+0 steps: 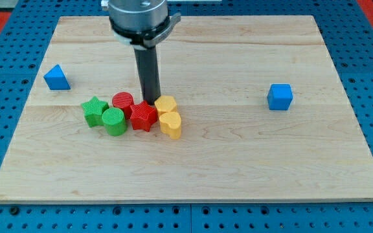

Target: Push the blue cube up a bit

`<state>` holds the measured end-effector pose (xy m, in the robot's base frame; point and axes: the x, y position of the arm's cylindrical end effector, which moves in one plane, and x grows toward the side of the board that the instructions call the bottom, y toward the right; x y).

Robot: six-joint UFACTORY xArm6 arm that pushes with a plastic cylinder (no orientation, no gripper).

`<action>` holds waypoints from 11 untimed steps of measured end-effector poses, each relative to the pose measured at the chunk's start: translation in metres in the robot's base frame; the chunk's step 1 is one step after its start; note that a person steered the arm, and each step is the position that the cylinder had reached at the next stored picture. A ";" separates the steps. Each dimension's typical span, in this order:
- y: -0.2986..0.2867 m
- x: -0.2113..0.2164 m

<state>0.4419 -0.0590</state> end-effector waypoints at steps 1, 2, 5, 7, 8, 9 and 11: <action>0.010 -0.012; 0.042 -0.017; 0.156 0.068; 0.214 0.041; 0.224 0.031; 0.227 0.020; 0.234 -0.014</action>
